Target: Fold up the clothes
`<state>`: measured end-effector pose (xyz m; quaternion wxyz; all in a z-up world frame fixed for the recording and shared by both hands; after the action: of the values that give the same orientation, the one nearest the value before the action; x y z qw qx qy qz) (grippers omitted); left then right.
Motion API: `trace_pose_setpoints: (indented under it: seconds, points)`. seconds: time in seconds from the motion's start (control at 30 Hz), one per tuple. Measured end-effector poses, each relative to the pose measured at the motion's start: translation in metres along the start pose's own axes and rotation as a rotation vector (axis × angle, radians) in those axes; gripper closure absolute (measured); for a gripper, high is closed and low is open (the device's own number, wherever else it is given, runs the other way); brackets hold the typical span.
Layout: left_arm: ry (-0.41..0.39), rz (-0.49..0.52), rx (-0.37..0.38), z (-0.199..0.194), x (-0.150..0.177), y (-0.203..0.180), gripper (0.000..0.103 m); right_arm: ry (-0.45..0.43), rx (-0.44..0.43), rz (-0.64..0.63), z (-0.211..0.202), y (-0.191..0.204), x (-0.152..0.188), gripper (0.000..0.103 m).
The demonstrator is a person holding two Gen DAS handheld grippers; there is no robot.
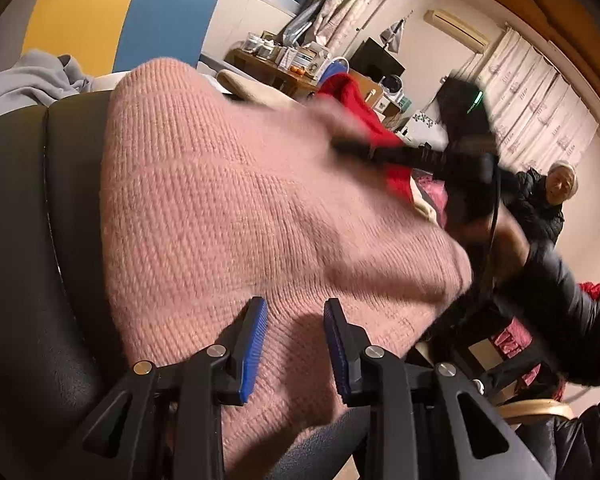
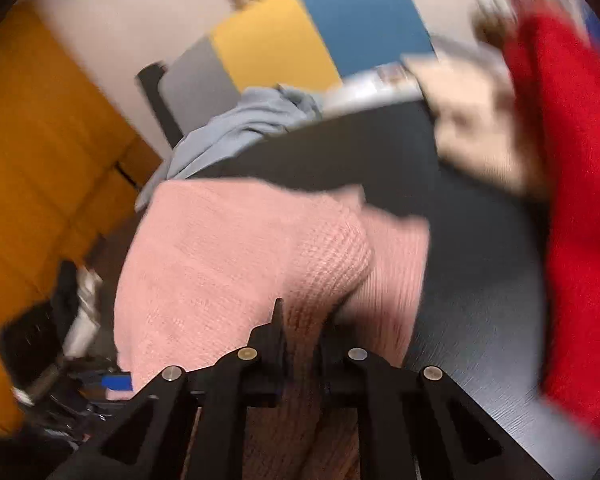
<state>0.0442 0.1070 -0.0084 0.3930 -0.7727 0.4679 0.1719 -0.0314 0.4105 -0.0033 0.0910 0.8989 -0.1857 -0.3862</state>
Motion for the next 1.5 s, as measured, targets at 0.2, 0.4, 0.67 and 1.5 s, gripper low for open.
trace_pose_setpoints:
  seconds: [0.2,0.4,0.67,1.5]
  points:
    - [0.031,0.036,-0.015,0.014,0.007,-0.016,0.074,0.071,0.181,-0.174,0.029,-0.005,-0.005,0.090]
    - [0.038,0.024,-0.057,0.019,0.003,-0.021,0.073,0.050,0.119,-0.023,0.032,-0.035,0.002,0.058]
    - [-0.089,0.095,-0.171,-0.006,-0.042,-0.030,0.048,-0.113,-0.011,-0.155,-0.050,0.030,-0.007,0.044]
    - [0.030,0.020,-0.530,0.111,-0.133,0.070,0.033,0.015,0.034,-0.207,-0.004,0.039,0.107,0.021]
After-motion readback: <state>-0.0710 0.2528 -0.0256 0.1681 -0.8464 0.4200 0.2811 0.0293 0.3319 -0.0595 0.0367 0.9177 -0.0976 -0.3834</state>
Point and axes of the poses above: each gripper's, at about its wrist camera, not at the fingertips, and z roughly the way its jaws point, y to its left, x to its underside, the point moved 3 cm from there along z, roughly the way its jaws point, and after that the axes turned 1 degree about z, right-handed, at the moved point
